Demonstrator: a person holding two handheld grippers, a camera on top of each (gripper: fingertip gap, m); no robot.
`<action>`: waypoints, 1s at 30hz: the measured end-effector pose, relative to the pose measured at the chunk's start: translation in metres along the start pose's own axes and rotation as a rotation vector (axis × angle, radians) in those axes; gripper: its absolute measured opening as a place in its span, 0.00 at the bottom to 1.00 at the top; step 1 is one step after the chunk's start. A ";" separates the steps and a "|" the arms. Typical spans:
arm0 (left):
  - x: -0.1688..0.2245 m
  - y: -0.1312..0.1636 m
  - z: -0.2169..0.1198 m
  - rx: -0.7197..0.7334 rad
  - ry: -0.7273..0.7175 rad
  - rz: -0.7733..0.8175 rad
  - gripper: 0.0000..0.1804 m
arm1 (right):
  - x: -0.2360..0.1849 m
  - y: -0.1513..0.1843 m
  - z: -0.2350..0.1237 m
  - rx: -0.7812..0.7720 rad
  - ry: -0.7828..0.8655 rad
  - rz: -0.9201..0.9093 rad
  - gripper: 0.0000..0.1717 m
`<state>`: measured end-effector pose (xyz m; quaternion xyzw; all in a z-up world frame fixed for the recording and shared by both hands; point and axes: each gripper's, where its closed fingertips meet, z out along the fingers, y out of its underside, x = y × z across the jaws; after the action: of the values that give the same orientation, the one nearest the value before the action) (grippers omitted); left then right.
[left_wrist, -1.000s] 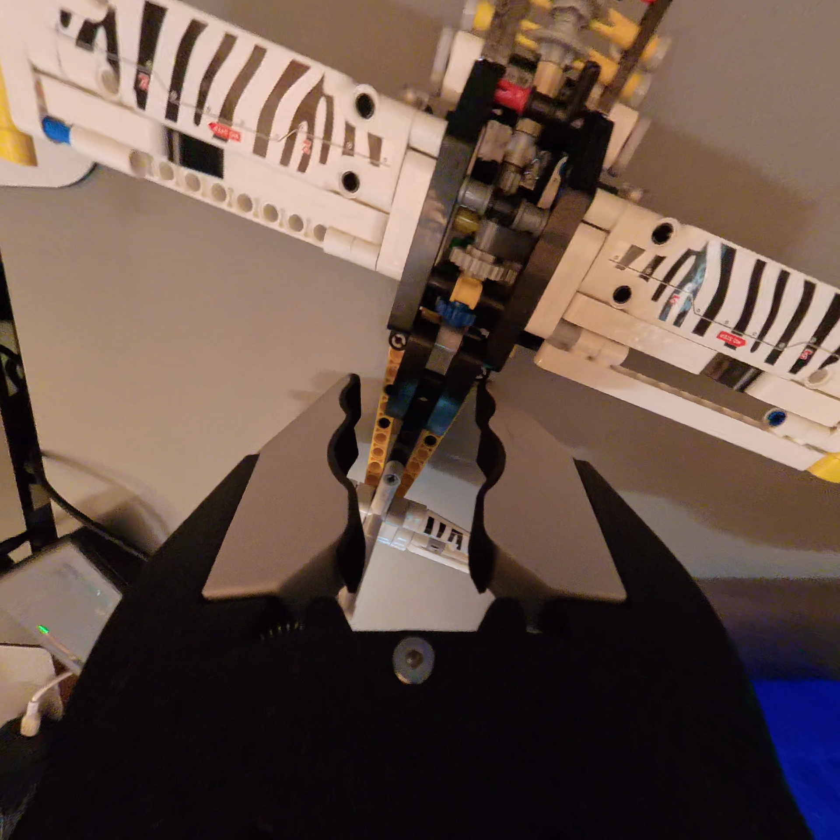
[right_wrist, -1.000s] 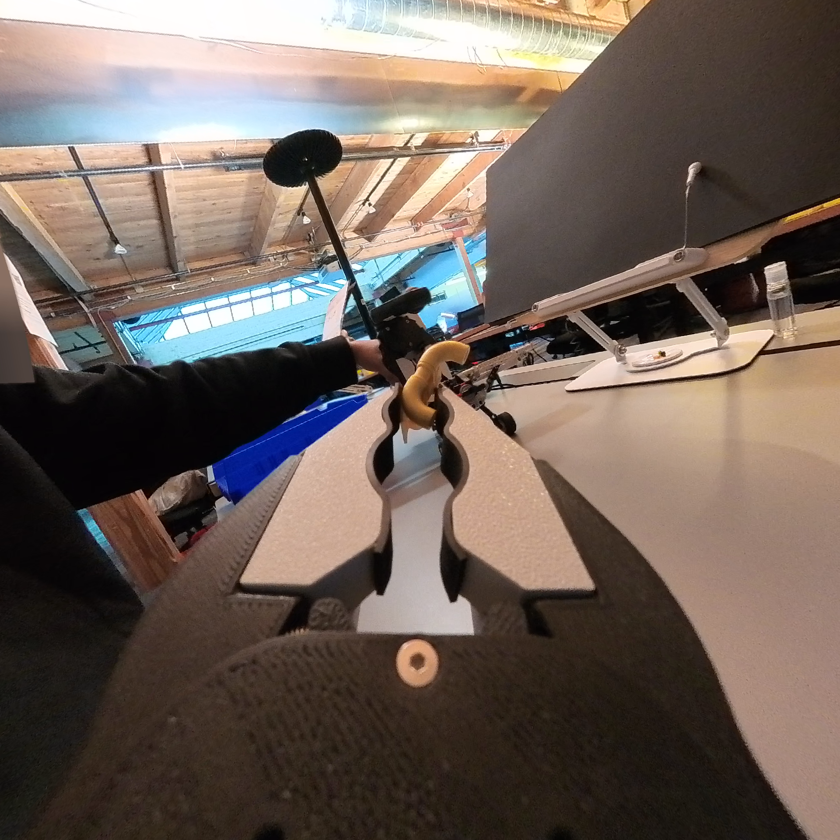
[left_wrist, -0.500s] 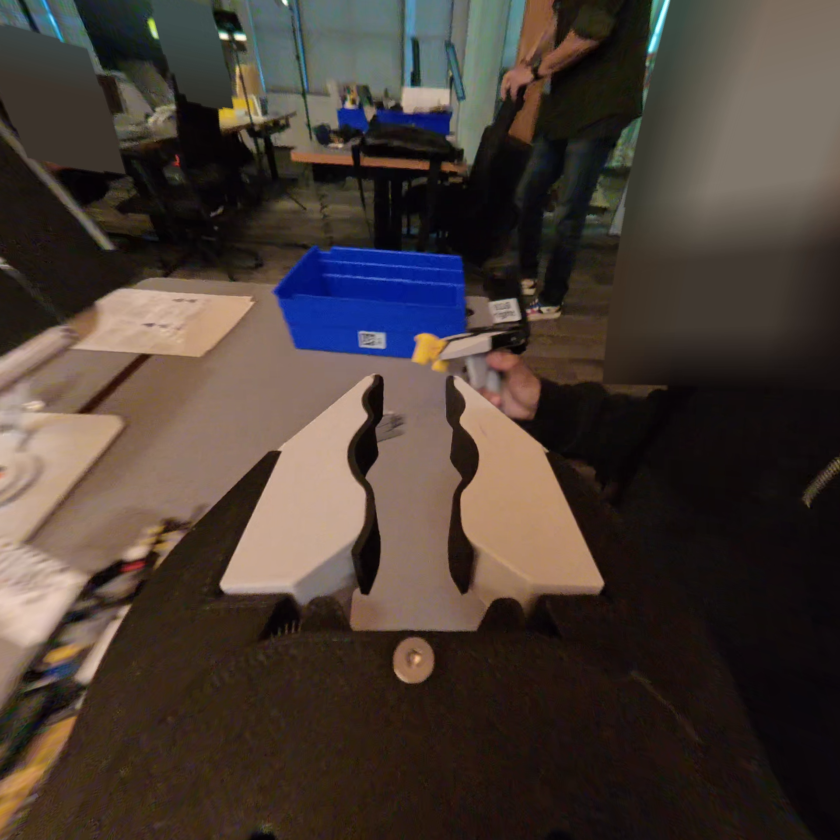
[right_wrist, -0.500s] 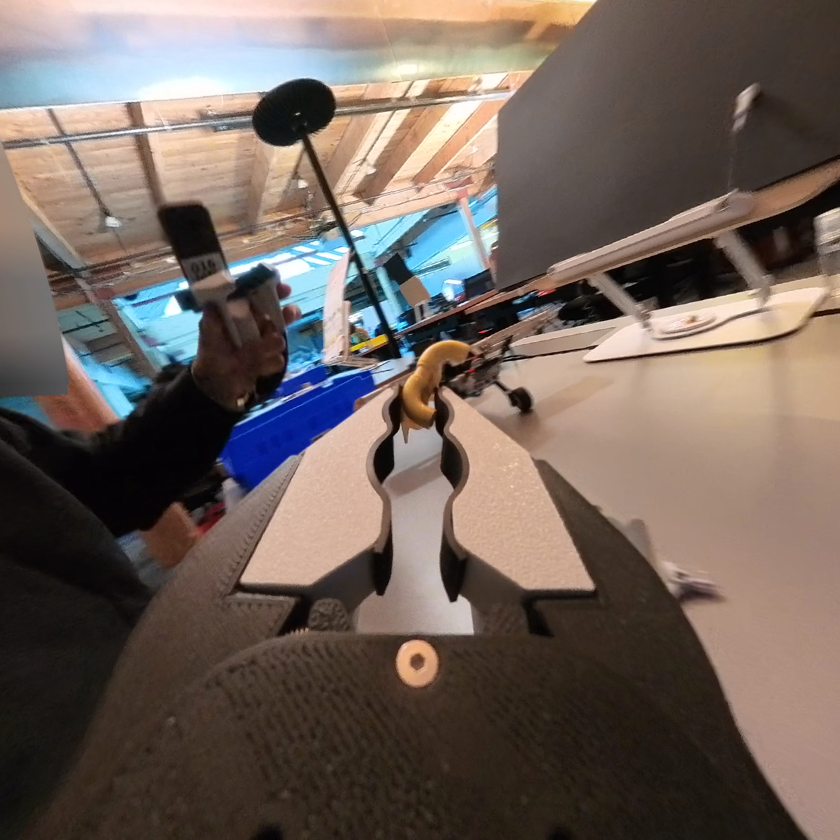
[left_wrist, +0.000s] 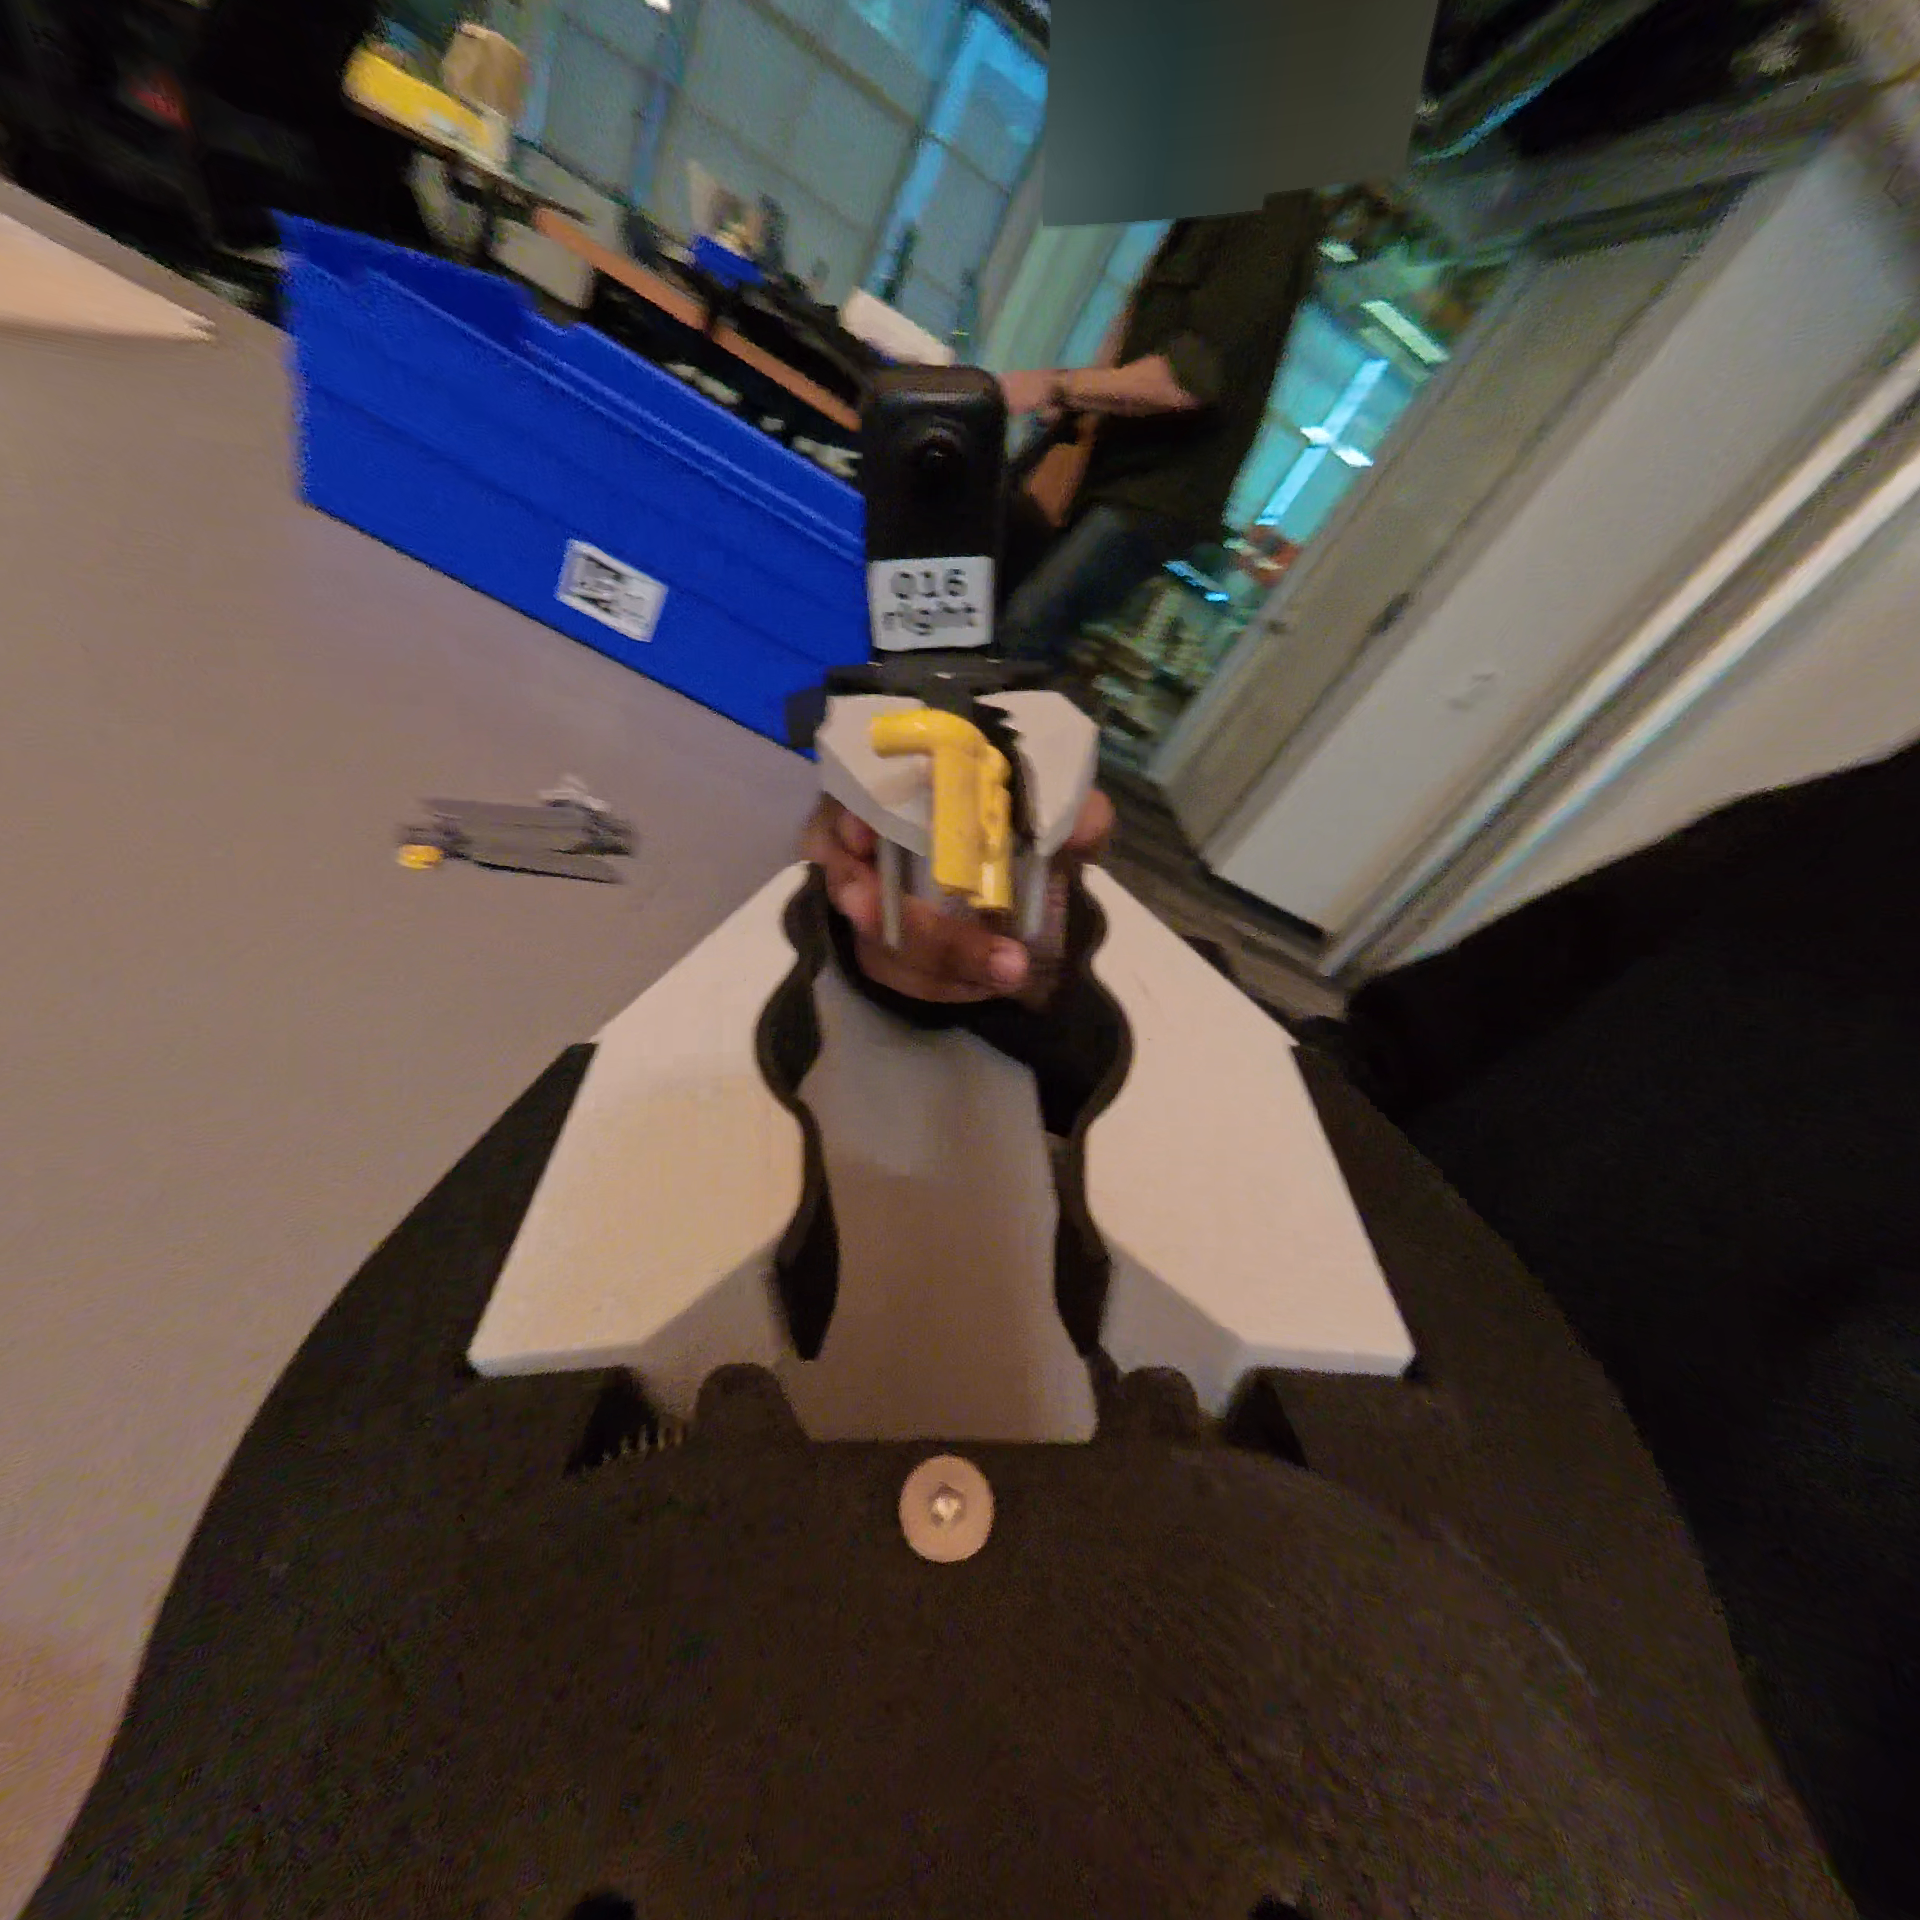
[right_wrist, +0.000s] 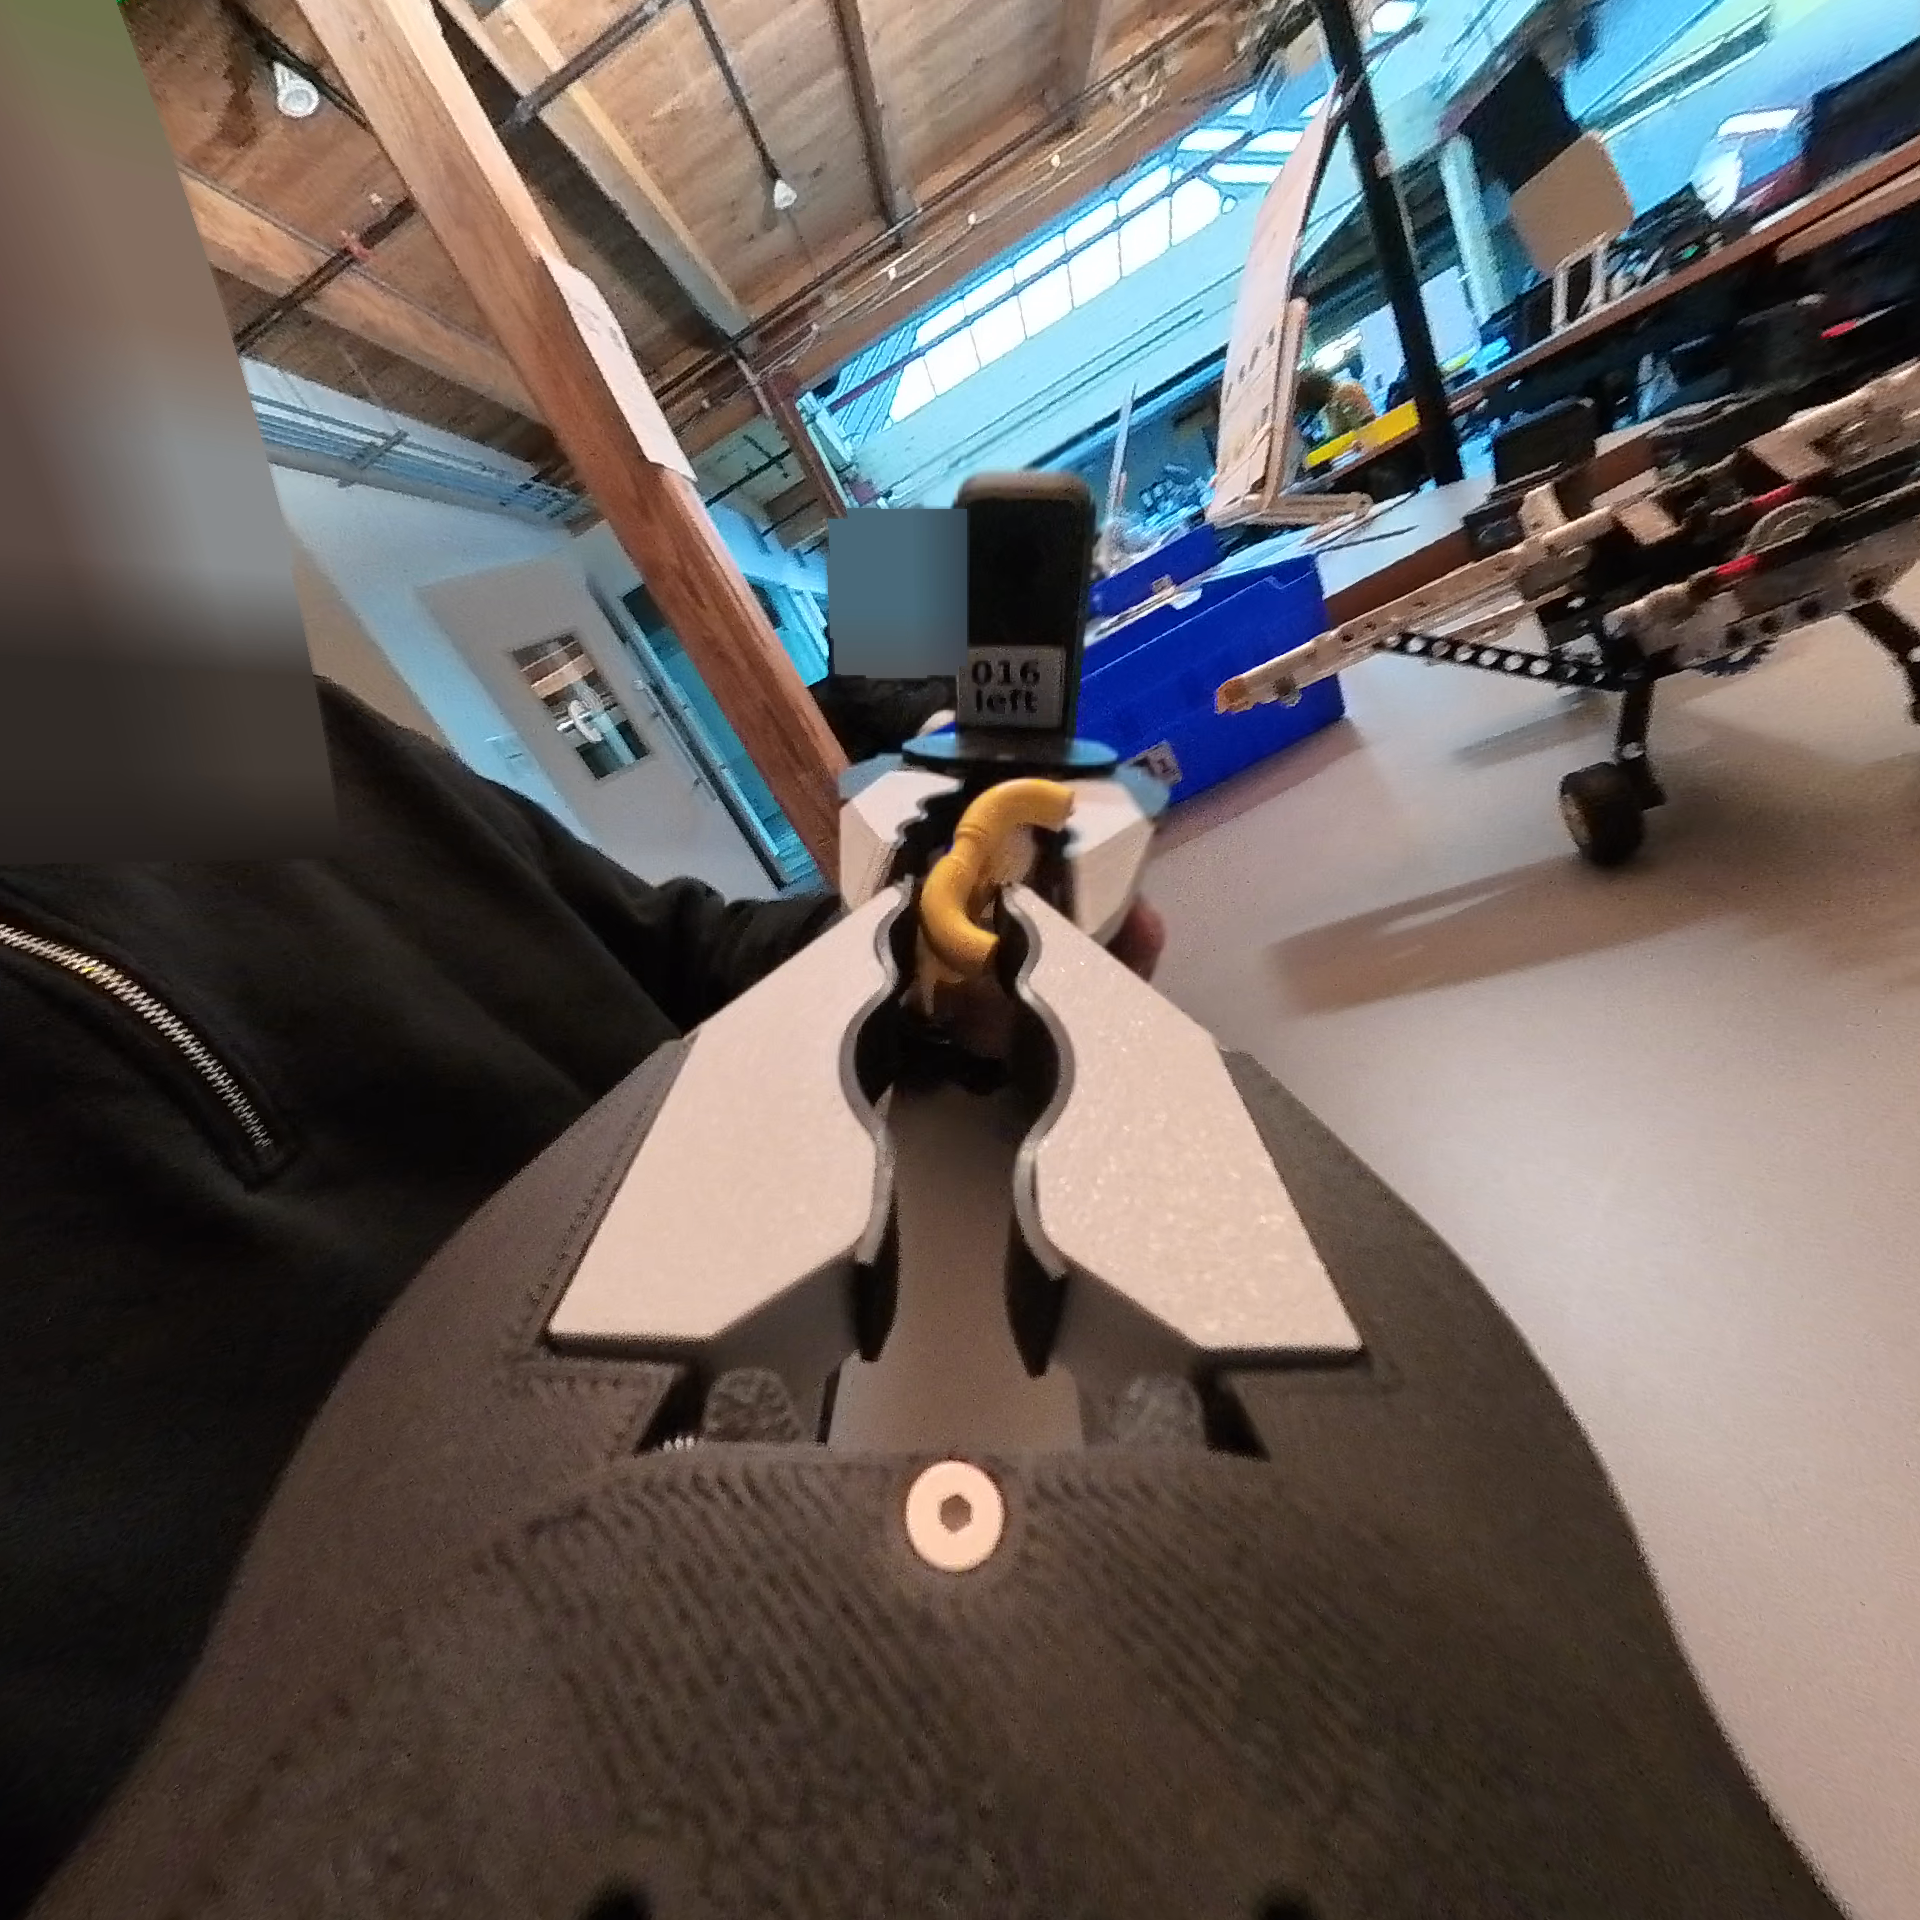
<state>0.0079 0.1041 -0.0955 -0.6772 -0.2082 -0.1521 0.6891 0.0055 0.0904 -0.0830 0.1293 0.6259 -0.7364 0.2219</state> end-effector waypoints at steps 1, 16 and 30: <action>0.005 0.002 0.000 0.007 0.046 -0.019 0.20 | 0.001 -0.002 -0.001 0.014 0.012 -0.006 0.07; 0.006 -0.010 -0.012 0.165 0.061 0.000 0.02 | 0.000 -0.007 -0.007 0.062 0.050 -0.038 0.14; 0.004 -0.006 -0.014 0.172 0.103 -0.097 0.02 | 0.000 -0.006 -0.006 0.050 0.114 -0.130 0.06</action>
<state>0.0091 0.0905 -0.0882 -0.5960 -0.2173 -0.2013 0.7464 0.0017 0.0974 -0.0787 0.1355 0.6261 -0.7560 0.1346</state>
